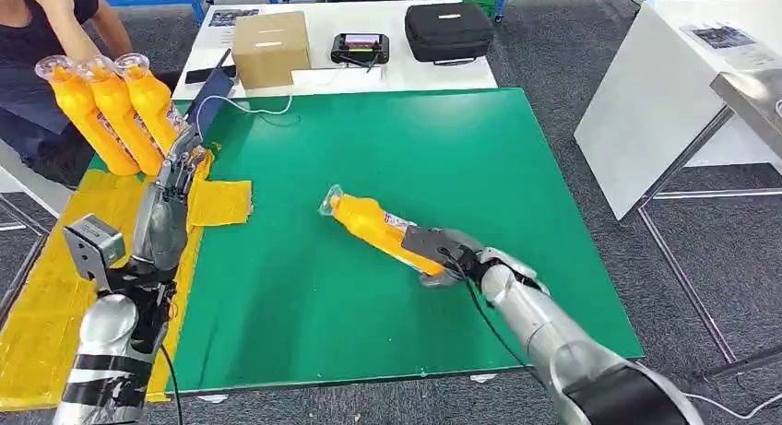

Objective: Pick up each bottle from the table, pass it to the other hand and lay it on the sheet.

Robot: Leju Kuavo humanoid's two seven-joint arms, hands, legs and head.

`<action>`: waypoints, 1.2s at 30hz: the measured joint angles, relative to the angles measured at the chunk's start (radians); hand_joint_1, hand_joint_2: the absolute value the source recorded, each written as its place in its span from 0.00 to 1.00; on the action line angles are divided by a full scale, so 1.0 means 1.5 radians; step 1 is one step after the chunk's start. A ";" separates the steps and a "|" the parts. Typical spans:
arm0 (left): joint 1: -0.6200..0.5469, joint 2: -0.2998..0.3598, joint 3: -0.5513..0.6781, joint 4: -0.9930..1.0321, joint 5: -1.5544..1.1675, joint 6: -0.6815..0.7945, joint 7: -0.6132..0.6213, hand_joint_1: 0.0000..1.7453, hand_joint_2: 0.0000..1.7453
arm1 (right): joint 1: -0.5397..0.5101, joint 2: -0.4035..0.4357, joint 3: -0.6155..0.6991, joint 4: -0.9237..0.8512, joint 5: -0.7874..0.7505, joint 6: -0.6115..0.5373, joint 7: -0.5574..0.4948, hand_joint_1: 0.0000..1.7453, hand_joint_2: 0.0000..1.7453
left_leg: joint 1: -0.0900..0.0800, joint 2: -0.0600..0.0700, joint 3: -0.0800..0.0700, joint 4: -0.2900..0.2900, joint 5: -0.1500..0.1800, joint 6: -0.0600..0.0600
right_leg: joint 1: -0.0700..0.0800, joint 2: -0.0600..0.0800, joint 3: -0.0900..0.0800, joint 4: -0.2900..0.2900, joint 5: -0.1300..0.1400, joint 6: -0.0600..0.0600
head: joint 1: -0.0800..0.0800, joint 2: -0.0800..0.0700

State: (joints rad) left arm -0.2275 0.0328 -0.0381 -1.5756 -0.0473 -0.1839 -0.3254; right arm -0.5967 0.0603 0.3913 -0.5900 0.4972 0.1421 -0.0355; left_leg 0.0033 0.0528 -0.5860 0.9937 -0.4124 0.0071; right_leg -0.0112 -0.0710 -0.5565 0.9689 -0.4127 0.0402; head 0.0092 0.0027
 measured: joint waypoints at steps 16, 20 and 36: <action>0.149 -0.068 -0.007 -0.138 0.053 0.051 -0.012 0.00 1.00 | 0.248 0.042 -0.077 -0.517 -0.188 -0.055 -0.022 1.00 1.00 | -0.001 -0.003 -0.015 0.000 0.001 0.000 | 0.000 -0.002 -0.014 0.001 0.000 0.000 | 0.000 0.000; 0.175 -0.078 -0.040 -0.142 0.064 0.083 -0.017 0.00 1.00 | 0.253 0.054 -0.026 -0.530 -0.178 -0.082 -0.024 1.00 1.00 | -0.001 -0.002 -0.015 0.000 0.001 0.000 | 0.000 -0.002 -0.014 0.001 0.000 0.000 | 0.000 0.000; 0.214 -0.080 -0.104 -0.143 0.144 0.087 0.017 0.00 1.00 | 0.211 0.062 0.180 -0.511 -0.126 -0.112 0.003 1.00 1.00 | -0.001 -0.003 -0.016 0.000 0.001 0.000 | 0.000 -0.002 -0.015 0.001 -0.001 0.000 | 0.000 0.000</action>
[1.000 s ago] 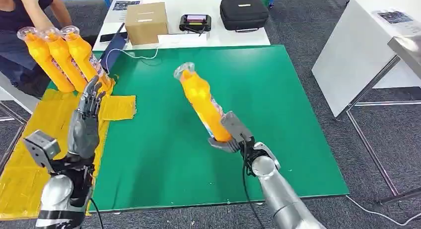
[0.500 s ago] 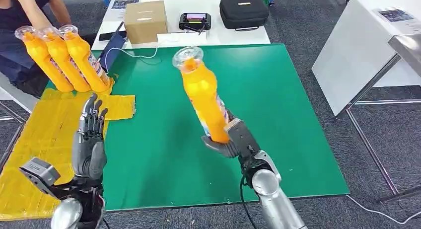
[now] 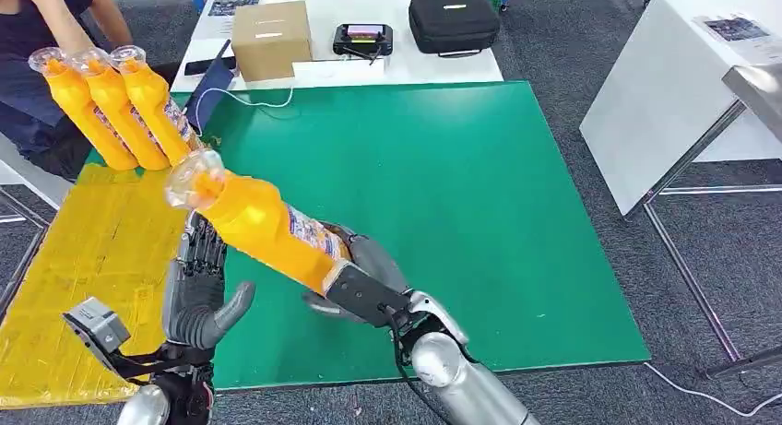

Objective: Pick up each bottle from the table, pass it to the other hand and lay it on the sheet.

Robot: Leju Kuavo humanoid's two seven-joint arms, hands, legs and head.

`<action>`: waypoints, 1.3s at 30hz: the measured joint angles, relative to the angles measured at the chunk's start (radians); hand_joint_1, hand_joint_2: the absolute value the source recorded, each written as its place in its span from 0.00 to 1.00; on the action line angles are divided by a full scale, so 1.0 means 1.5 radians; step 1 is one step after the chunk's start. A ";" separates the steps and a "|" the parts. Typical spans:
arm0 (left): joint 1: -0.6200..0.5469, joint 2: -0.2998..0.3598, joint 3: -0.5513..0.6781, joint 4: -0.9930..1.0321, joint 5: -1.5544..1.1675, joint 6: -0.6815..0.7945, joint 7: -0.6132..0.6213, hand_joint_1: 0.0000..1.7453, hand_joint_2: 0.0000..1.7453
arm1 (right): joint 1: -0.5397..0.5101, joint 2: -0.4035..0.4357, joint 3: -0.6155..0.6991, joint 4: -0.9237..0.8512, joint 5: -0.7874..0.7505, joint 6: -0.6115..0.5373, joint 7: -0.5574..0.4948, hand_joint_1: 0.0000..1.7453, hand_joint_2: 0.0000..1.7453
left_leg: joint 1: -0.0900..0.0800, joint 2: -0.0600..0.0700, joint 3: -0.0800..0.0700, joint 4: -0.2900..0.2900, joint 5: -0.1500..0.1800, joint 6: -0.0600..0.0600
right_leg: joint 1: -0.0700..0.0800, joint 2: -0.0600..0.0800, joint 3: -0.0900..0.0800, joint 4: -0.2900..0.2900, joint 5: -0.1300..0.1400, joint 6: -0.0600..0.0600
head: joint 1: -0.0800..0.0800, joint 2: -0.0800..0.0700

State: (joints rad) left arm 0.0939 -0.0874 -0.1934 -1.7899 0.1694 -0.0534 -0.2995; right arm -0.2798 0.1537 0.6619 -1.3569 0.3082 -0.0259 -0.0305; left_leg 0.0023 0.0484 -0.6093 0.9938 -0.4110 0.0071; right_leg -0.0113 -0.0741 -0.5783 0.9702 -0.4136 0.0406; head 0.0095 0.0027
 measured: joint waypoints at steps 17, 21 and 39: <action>0.016 0.008 -0.006 0.000 0.055 -0.065 0.011 0.00 1.00 | -0.048 -0.009 0.130 0.085 0.036 0.054 0.027 1.00 1.00 | 0.000 0.000 0.000 0.000 0.000 0.000 | 0.000 0.000 0.000 0.000 0.000 0.000 | 0.000 0.000; 0.019 0.012 -0.005 0.000 0.074 -0.076 0.014 1.00 1.00 | -0.063 -0.009 0.148 0.104 0.039 0.058 0.025 1.00 1.00 | 0.000 0.000 0.000 0.000 0.000 0.000 | 0.000 0.000 0.000 0.000 0.000 0.000 | 0.000 0.000; 0.031 0.018 0.010 0.000 0.095 -0.112 0.004 1.00 1.00 | -0.081 -0.011 0.181 0.126 0.040 0.051 0.027 0.00 1.00 | 0.000 0.000 0.000 0.000 0.000 0.000 | 0.000 0.000 -0.001 0.000 0.000 0.000 | 0.000 0.000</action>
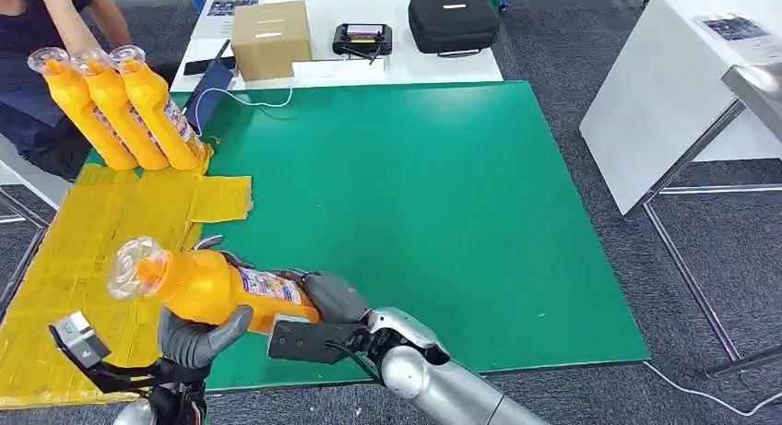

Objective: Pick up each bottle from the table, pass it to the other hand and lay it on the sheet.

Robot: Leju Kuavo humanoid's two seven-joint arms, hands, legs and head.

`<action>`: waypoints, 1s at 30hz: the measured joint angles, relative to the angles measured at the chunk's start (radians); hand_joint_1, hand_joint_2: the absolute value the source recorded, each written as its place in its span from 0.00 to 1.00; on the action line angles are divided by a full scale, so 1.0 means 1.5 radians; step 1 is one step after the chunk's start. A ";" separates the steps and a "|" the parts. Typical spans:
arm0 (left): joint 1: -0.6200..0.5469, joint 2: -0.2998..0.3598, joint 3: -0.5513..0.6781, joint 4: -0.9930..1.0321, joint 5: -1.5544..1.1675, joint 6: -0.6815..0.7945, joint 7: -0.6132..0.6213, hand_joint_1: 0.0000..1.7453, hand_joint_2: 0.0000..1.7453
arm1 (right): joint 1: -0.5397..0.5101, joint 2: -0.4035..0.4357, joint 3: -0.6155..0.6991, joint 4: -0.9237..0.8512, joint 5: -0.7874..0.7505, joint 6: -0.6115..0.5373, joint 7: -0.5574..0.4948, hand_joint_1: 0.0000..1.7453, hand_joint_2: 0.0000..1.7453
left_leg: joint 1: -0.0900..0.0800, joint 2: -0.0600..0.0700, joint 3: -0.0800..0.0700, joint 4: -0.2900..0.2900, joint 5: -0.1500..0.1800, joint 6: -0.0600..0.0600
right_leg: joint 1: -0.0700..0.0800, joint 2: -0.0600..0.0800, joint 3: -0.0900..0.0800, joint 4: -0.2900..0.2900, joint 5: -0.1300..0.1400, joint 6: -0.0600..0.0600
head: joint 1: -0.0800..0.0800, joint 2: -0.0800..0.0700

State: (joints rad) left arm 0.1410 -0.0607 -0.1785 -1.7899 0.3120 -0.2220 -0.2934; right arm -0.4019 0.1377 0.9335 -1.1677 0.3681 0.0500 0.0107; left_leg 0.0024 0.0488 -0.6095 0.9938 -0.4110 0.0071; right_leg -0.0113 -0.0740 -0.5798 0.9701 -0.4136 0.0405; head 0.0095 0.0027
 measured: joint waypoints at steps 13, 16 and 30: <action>-0.065 0.052 0.040 -0.018 -0.319 0.134 -0.019 1.00 1.00 | 0.107 -0.074 -0.137 -0.164 0.045 -0.067 -0.034 0.00 0.00 | 0.000 -0.001 0.000 0.000 0.000 0.000 | 0.000 -0.001 0.000 0.000 0.000 0.000 | 0.000 0.000; -0.089 0.073 0.075 -0.018 -0.396 0.157 -0.010 1.00 1.00 | 0.146 -0.099 -0.203 -0.242 0.048 -0.058 -0.047 0.00 0.00 | 0.000 0.000 0.000 0.000 0.000 0.000 | 0.000 0.000 0.000 0.000 0.000 0.000 | 0.000 0.000; -0.123 0.144 0.117 0.083 -0.992 0.360 0.090 1.00 1.00 | 0.243 -0.129 -0.369 -0.437 0.034 -0.029 -0.122 0.00 0.00 | 0.000 0.000 0.000 0.000 0.000 0.000 | 0.000 0.000 0.000 0.000 0.000 0.000 | 0.000 0.000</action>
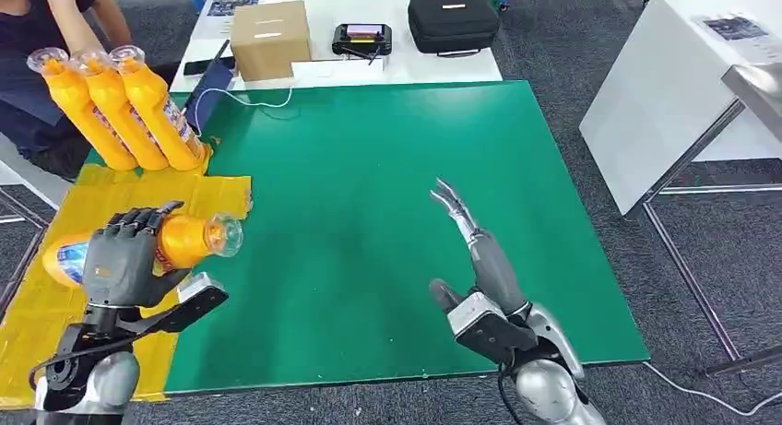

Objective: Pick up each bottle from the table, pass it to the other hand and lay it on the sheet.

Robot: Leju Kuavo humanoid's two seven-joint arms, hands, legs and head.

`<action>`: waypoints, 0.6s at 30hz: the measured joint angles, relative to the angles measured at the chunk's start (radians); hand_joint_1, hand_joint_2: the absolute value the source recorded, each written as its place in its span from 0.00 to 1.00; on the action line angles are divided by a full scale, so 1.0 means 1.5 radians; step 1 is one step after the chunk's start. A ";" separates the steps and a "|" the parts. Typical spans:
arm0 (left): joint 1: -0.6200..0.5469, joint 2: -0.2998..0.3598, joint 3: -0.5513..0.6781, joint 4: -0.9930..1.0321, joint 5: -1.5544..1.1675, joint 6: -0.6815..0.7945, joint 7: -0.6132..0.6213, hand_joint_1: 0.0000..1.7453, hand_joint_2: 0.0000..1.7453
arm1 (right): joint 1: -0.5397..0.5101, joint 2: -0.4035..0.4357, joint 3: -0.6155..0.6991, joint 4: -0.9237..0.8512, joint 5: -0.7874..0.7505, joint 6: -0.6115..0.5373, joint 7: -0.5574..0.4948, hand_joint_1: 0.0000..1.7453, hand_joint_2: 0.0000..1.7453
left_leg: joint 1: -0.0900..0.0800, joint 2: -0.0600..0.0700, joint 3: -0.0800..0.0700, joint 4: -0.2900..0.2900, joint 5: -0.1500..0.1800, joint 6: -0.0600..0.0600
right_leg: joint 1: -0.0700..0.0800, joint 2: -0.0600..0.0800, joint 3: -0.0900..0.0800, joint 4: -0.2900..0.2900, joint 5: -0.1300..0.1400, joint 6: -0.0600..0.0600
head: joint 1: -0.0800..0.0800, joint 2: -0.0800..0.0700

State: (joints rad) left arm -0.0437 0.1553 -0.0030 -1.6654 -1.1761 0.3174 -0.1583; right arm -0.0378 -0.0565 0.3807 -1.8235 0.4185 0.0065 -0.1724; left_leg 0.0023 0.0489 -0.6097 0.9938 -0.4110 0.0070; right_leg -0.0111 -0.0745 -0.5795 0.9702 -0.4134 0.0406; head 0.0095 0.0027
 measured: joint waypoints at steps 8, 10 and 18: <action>0.015 0.042 0.012 0.121 0.023 -0.040 -0.030 1.00 1.00 | -0.001 -0.008 -0.009 -0.001 0.006 0.003 0.012 0.00 0.00 | 0.000 0.000 0.000 0.000 0.000 0.000 | 0.000 0.000 0.000 0.000 0.000 0.000 | 0.000 0.000; 0.015 0.052 0.012 0.168 0.055 -0.054 -0.056 0.00 0.00 | -0.007 -0.009 -0.009 -0.001 0.003 0.006 0.015 0.00 0.00 | 0.000 0.000 0.000 0.000 0.000 0.000 | 0.000 0.000 0.000 0.000 0.000 0.000 | 0.000 0.000; 0.019 0.079 0.010 0.270 0.161 -0.090 -0.152 0.00 0.00 | -0.032 -0.013 -0.005 0.012 -0.004 0.014 0.022 0.00 0.00 | 0.000 0.000 0.000 0.000 0.000 0.000 | 0.000 0.000 0.001 0.000 0.000 0.000 | 0.000 0.000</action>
State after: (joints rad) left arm -0.0156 0.2731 0.0118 -1.2604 -0.9340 0.1824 -0.3856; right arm -0.0857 -0.0767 0.3731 -1.8055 0.4128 0.0271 -0.1389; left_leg 0.0024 0.0486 -0.6096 0.9937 -0.4109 0.0071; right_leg -0.0111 -0.0744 -0.5787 0.9703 -0.4136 0.0404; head 0.0095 0.0027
